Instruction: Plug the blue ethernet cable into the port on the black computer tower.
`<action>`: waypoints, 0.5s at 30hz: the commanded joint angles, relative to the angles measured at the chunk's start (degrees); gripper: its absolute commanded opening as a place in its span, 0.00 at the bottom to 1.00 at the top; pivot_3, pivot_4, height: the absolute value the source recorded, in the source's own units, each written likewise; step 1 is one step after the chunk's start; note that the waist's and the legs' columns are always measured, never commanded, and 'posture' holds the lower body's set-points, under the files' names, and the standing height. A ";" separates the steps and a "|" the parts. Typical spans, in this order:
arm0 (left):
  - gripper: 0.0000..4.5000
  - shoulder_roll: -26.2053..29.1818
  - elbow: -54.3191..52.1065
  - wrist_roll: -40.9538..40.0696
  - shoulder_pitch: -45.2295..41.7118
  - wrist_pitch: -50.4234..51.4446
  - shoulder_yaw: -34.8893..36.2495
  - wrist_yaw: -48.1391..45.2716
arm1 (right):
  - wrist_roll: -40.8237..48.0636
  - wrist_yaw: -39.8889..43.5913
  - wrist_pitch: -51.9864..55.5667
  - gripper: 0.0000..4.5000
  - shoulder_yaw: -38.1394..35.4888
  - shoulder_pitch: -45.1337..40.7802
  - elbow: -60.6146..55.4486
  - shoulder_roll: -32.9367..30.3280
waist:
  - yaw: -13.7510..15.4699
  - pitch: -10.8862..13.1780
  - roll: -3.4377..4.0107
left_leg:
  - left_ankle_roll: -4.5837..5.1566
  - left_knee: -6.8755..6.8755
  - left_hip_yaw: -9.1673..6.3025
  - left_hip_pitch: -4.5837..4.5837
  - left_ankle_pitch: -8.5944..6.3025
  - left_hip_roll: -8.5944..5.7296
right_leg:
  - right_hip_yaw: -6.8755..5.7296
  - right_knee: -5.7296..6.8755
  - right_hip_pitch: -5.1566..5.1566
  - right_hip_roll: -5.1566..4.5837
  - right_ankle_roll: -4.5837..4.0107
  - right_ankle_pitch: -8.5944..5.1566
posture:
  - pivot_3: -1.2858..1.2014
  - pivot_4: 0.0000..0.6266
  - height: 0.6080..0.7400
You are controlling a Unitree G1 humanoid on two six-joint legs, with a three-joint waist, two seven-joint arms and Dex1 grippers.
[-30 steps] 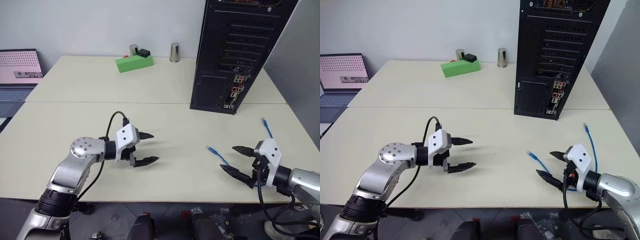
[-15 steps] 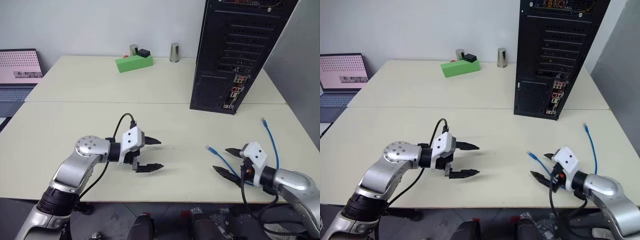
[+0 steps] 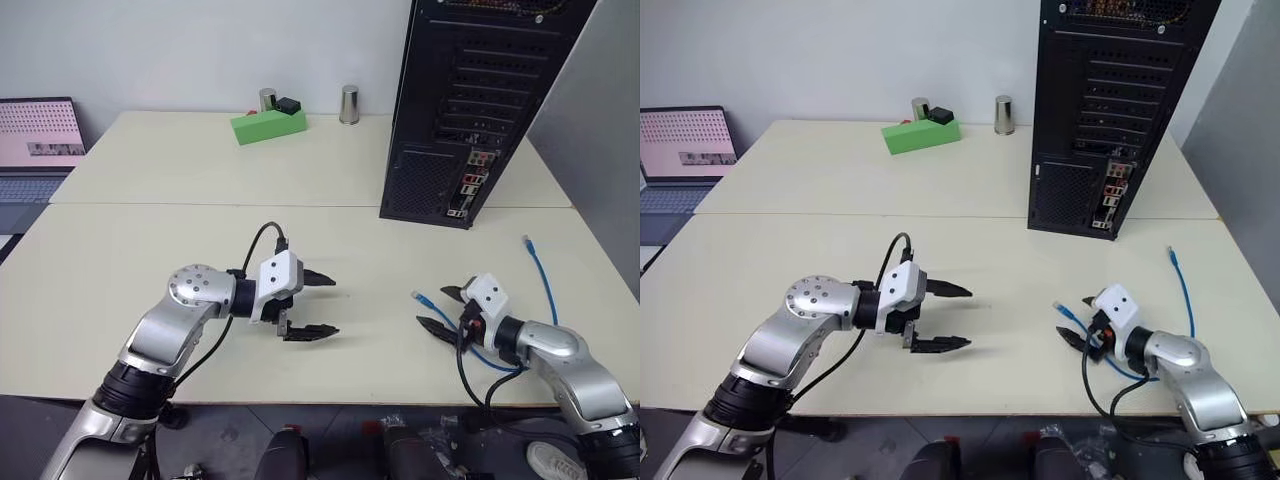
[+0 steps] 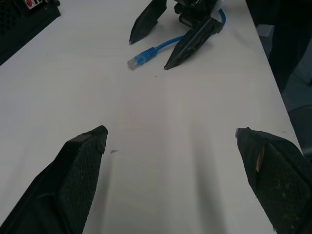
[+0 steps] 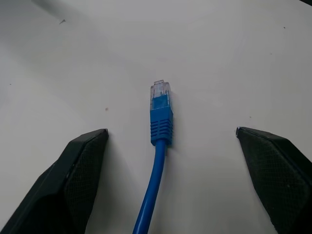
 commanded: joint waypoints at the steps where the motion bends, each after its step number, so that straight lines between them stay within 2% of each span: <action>1: 1.00 -0.31 -0.31 -1.18 -1.24 -1.19 0.61 -1.01 | -0.83 1.03 -1.07 0.95 0.16 -0.58 0.32 -0.20 | 0.00 0.00 0.00 | 0.00 0.00 0.00 0.00 0.00 0.00 | 0.00 0.00 0.00 0.00 0.00 0.00 | 0.52 0.24 1.00; 6: 1.00 -0.55 0.58 -2.41 -1.74 -1.85 0.69 -3.19 | -1.22 1.45 -0.74 0.72 0.37 -1.31 1.75 -0.05 | 0.00 0.00 0.00 | 0.00 0.00 0.00 0.01 0.00 0.00 | 0.00 0.00 0.01 0.00 0.00 0.00 | 0.52 0.24 1.00; 9: 1.00 -0.84 1.96 -1.58 -2.32 -3.27 -0.06 -4.13 | -1.57 1.81 -0.66 0.51 0.87 -1.81 2.26 -0.22 | 0.00 0.00 0.00 | 0.00 0.00 0.00 0.01 0.00 0.00 | 0.00 0.00 0.02 0.00 0.00 0.00 | 0.52 0.24 1.00; 11: 1.00 -0.97 3.23 -0.20 -2.67 -4.96 -0.74 -4.30 | -1.92 2.09 -0.76 0.42 1.36 -2.13 2.48 -0.40 | 0.00 0.00 0.00 | 0.00 0.00 0.00 0.05 0.00 0.00 | 0.00 0.00 0.04 0.00 0.00 0.00 | 0.52 0.24 1.00; 15: 1.00 -1.44 5.06 0.80 -3.60 -7.38 -1.54 -5.04 | -2.70 2.84 -0.89 0.17 2.03 -2.72 2.37 -0.74 | 0.01 0.00 0.00 | 0.00 0.00 0.00 0.05 0.00 0.00 | 0.00 0.00 0.06 0.00 0.00 0.00 | 0.52 0.24 1.00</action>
